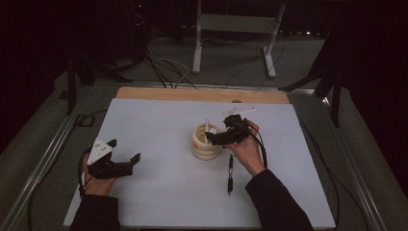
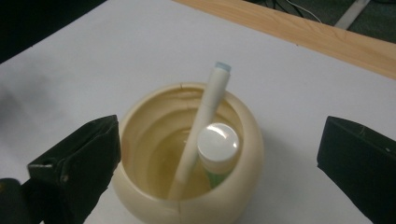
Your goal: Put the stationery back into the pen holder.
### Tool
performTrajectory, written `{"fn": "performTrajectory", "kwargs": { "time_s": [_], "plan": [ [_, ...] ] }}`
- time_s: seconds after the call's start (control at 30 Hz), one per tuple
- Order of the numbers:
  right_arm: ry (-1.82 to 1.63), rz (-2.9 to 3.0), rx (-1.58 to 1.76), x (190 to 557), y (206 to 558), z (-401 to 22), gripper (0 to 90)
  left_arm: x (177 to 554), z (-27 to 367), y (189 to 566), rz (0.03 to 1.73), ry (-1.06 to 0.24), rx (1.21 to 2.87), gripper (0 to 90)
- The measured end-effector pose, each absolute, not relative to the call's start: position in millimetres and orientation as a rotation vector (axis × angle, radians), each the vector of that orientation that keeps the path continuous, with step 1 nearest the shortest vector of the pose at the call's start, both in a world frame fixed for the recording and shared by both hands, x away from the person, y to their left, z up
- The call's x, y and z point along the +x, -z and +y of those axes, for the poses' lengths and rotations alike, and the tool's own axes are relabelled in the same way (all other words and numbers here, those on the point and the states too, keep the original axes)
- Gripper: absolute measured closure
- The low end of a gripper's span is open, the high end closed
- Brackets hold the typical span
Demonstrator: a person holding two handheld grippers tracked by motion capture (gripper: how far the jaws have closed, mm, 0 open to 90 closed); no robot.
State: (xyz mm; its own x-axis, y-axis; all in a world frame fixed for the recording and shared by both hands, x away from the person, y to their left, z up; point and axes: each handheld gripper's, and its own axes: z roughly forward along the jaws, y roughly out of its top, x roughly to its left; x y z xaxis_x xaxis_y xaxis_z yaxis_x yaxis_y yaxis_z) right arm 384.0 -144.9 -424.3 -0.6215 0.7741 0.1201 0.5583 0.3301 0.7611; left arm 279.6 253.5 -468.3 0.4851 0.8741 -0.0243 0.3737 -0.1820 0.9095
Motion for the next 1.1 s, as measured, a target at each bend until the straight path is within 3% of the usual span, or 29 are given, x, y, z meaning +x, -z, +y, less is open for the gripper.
{"fn": "performTrajectory", "kwargs": {
  "time_s": [1.1],
  "plan": [
    [-0.870, 2.394, 1.331, 364.2, 448.6, -177.9, 1.0, 279.0, 253.1, 468.7, 1.062, -0.651, 1.770, 0.2]
  ]
}}
